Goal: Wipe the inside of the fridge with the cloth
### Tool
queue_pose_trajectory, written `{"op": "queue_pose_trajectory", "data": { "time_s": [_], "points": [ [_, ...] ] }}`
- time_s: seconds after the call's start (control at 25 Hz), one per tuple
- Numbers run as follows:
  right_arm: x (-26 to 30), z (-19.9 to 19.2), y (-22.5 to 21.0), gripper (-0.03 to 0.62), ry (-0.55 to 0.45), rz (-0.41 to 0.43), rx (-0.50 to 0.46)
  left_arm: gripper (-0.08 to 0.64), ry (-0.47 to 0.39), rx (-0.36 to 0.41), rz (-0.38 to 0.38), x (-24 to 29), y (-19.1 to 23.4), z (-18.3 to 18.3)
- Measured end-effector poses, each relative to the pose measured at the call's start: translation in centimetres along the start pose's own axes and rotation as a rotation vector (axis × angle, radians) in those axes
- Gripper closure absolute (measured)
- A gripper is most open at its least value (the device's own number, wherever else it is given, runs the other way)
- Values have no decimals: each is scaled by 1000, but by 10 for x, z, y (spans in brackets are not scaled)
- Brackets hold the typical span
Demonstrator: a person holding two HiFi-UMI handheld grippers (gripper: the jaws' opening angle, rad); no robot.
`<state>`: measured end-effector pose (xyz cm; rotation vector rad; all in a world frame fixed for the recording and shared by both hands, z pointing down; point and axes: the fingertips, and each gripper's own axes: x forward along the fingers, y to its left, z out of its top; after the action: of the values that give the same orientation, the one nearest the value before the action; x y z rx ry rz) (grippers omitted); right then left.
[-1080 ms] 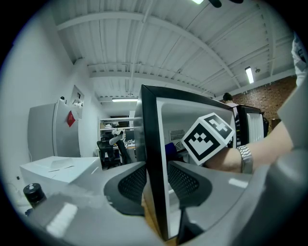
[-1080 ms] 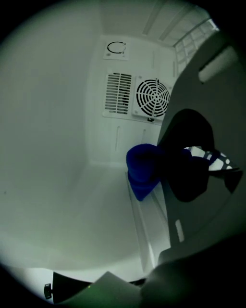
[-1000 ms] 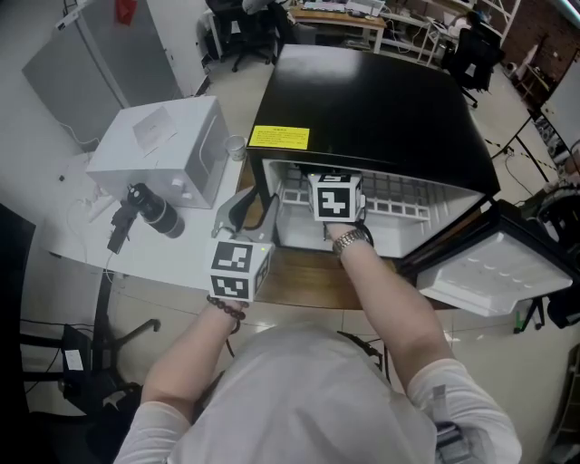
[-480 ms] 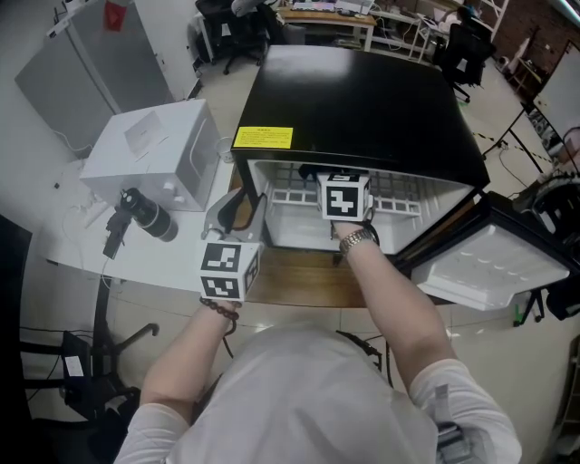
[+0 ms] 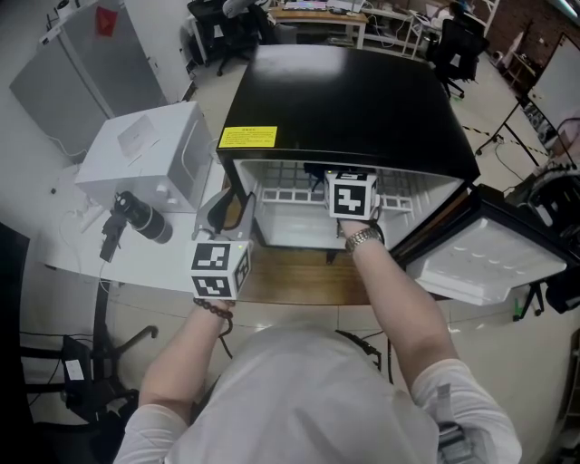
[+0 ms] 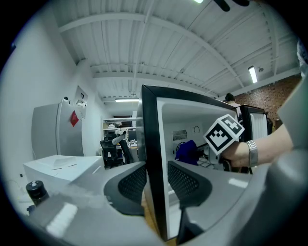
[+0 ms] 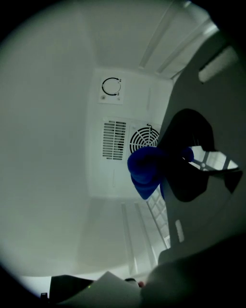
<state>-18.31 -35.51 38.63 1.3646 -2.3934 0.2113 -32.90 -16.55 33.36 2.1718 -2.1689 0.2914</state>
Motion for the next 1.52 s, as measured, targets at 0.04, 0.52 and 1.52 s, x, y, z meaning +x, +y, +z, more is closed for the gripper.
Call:
{"op": "queue_pose_trajectory", "data": {
  "time_s": [0.04,0.52,1.52],
  "points": [
    [-1,2,-3,557,-6,-5,-2,428,1,-1,2,0,0,0],
    [-13,-8,-56,557,15,-83,27,426,0,-14,24,0,1,2],
    [-34,-18,-120,557,3,-200,56,414,2,-46,63,1,0,1]
  ]
}}
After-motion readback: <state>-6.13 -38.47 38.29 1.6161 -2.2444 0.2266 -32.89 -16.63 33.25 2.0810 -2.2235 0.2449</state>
